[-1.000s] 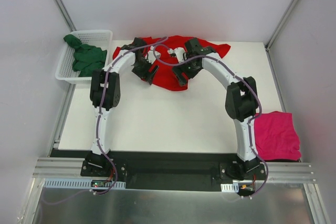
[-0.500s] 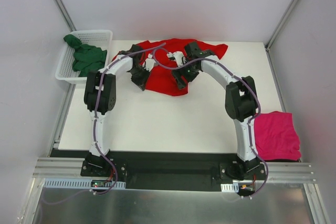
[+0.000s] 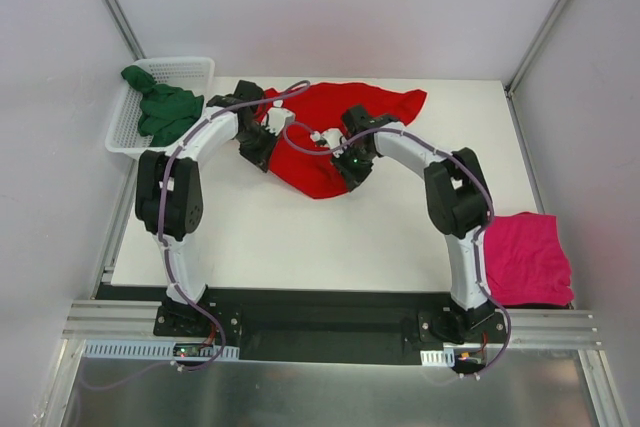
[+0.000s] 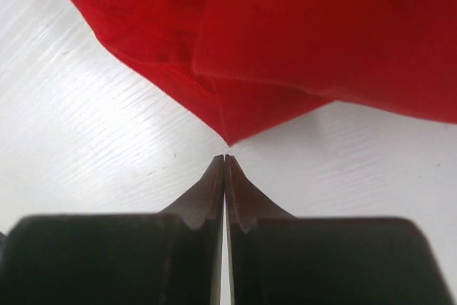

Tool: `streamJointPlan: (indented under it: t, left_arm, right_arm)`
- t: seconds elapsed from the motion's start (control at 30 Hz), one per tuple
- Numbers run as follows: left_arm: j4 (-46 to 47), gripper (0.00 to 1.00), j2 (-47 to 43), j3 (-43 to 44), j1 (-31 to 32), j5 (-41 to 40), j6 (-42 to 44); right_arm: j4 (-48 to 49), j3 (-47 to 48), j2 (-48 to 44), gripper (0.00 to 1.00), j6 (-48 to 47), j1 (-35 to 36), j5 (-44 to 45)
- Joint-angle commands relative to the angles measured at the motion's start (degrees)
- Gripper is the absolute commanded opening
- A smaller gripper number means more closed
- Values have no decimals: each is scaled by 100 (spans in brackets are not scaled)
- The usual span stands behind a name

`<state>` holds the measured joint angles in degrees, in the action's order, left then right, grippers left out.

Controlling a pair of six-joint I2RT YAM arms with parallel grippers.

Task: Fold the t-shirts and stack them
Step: Flatten out the tshirt

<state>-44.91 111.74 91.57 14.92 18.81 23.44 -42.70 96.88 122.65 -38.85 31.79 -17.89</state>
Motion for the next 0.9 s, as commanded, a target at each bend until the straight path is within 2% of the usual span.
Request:
streamJointPlan:
  t: [0.0, 0.2, 0.27, 0.3, 0.33, 0.37, 0.4, 0.47, 0.5, 0.53, 0.6, 0.67, 0.87]
  left_arm:
    - [-317, 0, -460, -262, -24, -184, 195]
    - [-493, 0, -662, -429, -77, -150, 433]
    - [-519, 0, -741, -491, -77, -97, 425]
    - [-528, 0, -750, -474, -77, -71, 407]
    - [-545, 0, -751, -473, -77, -18, 389]
    - [-572, 0, -751, -465, -77, 9, 337]
    - [-607, 0, -751, -456, -77, 26, 293]
    - [-747, 0, -777, -447, -77, 175, 197]
    - [-791, 0, -803, -491, -77, 228, 161]
    - [-809, 0, -838, -526, -77, 272, 117]
    - [-836, 0, -987, -692, -77, 308, 20]
    - [-827, 0, -1145, -807, -77, 281, -24]
    - [-827, 0, -1497, -1185, -77, 159, -50]
  right_arm:
    - [-387, 15, -865, 1, -245, -15, 40]
    - [-1686, -2, -1795, 1, -1245, 64, -592]
    - [-1724, -222, -1981, 1, -1335, 187, -470]
    - [-1707, -257, -2043, 7, -1397, 213, -444]
    - [-1646, -301, -2052, 19, -1397, 205, -348]
    - [-1410, -371, -2061, 36, -1336, 213, -277]
    - [-1208, -433, -2070, 58, -1266, 205, -224]
    - [-646, -608, -2140, 70, -950, 213, 22]
    - [-139, -783, -2140, 84, -932, 231, 66]
    - [119, -828, -2053, 91, -923, 327, 310]
    - [516, -690, -1842, 100, -853, 424, 435]
    - [665, -434, -1387, 97, -617, 512, 497]
    - [1071, 567, -594, 99, -325, 723, 576]
